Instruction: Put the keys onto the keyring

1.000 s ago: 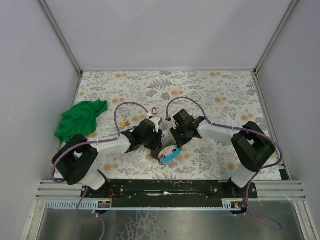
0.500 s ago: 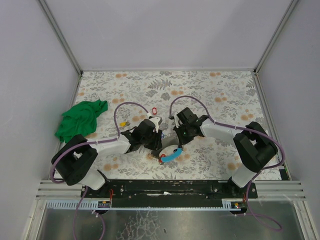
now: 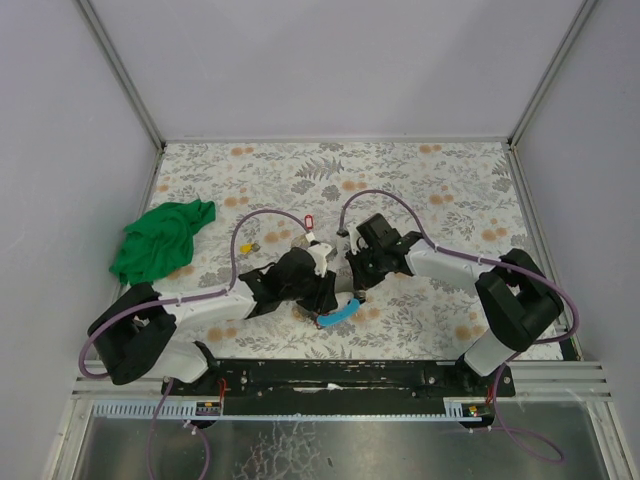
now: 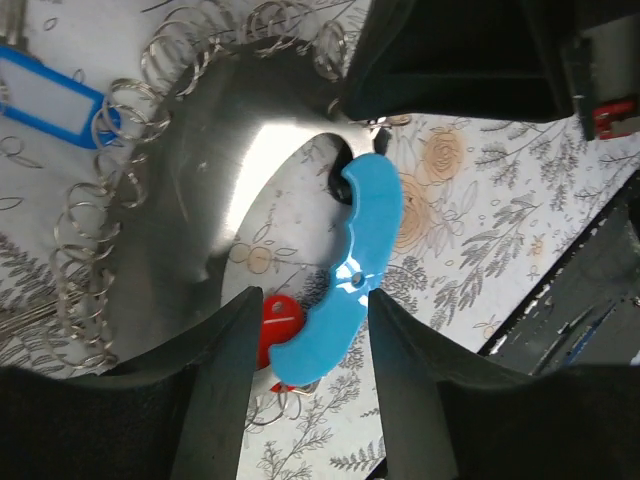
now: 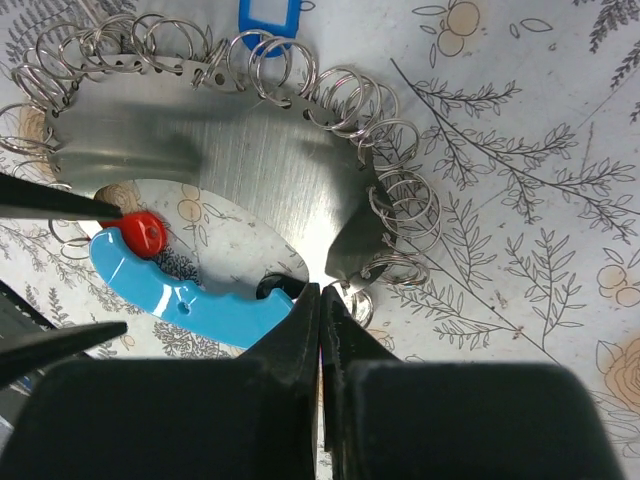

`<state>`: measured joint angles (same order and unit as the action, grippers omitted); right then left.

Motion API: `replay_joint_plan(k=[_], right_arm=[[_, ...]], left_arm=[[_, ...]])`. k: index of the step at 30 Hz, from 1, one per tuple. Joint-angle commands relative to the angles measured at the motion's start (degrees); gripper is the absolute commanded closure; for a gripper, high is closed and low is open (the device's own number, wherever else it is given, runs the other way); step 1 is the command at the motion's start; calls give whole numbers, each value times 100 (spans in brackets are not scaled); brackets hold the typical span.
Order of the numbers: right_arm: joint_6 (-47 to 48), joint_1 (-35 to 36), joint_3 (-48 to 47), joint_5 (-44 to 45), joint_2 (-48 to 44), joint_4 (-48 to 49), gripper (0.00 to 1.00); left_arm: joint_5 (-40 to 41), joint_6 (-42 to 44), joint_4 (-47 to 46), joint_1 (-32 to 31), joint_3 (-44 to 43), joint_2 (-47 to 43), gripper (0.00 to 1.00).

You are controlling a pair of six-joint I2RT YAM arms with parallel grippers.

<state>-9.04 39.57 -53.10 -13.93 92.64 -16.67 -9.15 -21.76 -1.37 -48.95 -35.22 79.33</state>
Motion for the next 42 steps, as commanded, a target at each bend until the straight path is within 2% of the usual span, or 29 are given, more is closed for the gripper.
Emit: replay_joint_plan(k=[1, 4, 9, 15, 25, 31, 42], right_arm=[[-139, -27, 144, -307, -404, 407, 100], [-220, -41, 287, -396, -555, 660, 100], [-373, -94, 572, -526, -708, 1228, 100], [-632, -151, 1039, -666, -821, 2044, 100], [-887, -179, 2018, -610, -1141, 3470, 100], [-942, -187, 2034, -236, -1104, 3132, 99], [-819, -187, 1679, 285, -1107, 1972, 91]], left_arm=[[-205, -31, -633, -73, 41, -15, 54], [-317, -200, -1060, -70, 204, 32, 54], [-582, -427, -1265, 3, 159, 320, 54], [-1080, -946, -1884, 457, 421, 433, 55], [-1193, -1172, -1955, 634, 404, 866, 58], [-980, -1098, -1750, 657, 331, 950, 59], [-656, -834, -1290, 658, 231, 992, 59]])
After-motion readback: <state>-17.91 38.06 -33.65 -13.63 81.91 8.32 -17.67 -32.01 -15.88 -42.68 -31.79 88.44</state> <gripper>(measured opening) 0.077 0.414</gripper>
